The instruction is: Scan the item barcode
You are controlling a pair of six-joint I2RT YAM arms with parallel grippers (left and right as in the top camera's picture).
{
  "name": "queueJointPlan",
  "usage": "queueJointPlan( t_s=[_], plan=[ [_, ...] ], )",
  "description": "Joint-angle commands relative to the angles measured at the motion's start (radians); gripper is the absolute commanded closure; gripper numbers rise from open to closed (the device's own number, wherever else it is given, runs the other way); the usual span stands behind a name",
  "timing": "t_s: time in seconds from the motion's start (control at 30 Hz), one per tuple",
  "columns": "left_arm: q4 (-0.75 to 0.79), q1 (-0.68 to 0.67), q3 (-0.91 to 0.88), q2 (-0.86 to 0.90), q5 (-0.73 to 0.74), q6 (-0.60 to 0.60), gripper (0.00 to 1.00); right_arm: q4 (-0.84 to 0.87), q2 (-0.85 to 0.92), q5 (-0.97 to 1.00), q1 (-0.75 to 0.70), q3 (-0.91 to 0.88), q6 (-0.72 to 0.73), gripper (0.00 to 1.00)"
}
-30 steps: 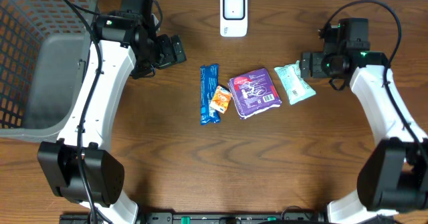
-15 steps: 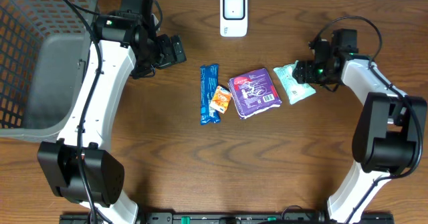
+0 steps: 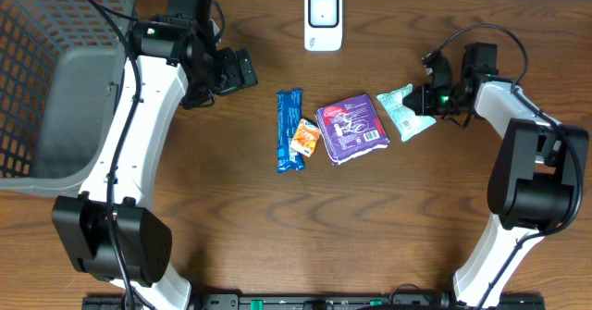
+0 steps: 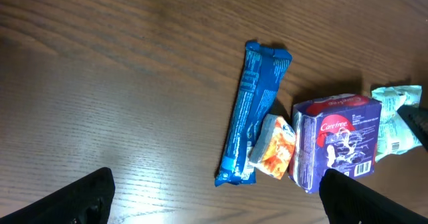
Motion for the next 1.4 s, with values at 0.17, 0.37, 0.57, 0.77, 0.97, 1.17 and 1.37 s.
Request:
queueJointPlan(
  t_s=[0.17,0.37,0.57,0.77,0.97,1.17,1.37],
  plan=[
    [-0.002,0.003,0.005,0.002,-0.014,0.010,0.02,-0.066,-0.036,0.142,-0.023,-0.018,0.049,0.99],
    [-0.002,0.003,0.005,0.002,-0.014,0.010,0.02,-0.151,-0.225,0.543,0.001,-0.018,0.119,0.99],
    [-0.002,0.003,0.005,0.002,-0.014,0.010,0.02,-0.186,-0.363,0.974,0.100,-0.018,0.214,0.99],
    [-0.002,0.003,0.005,0.002,-0.014,0.010,0.02,-0.192,-0.333,1.212,0.199,-0.029,0.241,0.99],
    [-0.002,0.003,0.005,0.002,-0.014,0.010,0.02,-0.196,-0.204,1.184,0.241,-0.031,0.275,0.99],
    [-0.002,0.003,0.005,0.002,-0.014,0.010,0.02,-0.199,-0.144,1.094,0.271,-0.030,0.305,0.99],
    [-0.002,0.003,0.005,0.002,-0.014,0.010,0.02,-0.191,-0.183,1.087,0.237,-0.029,0.306,0.45]
  ],
)
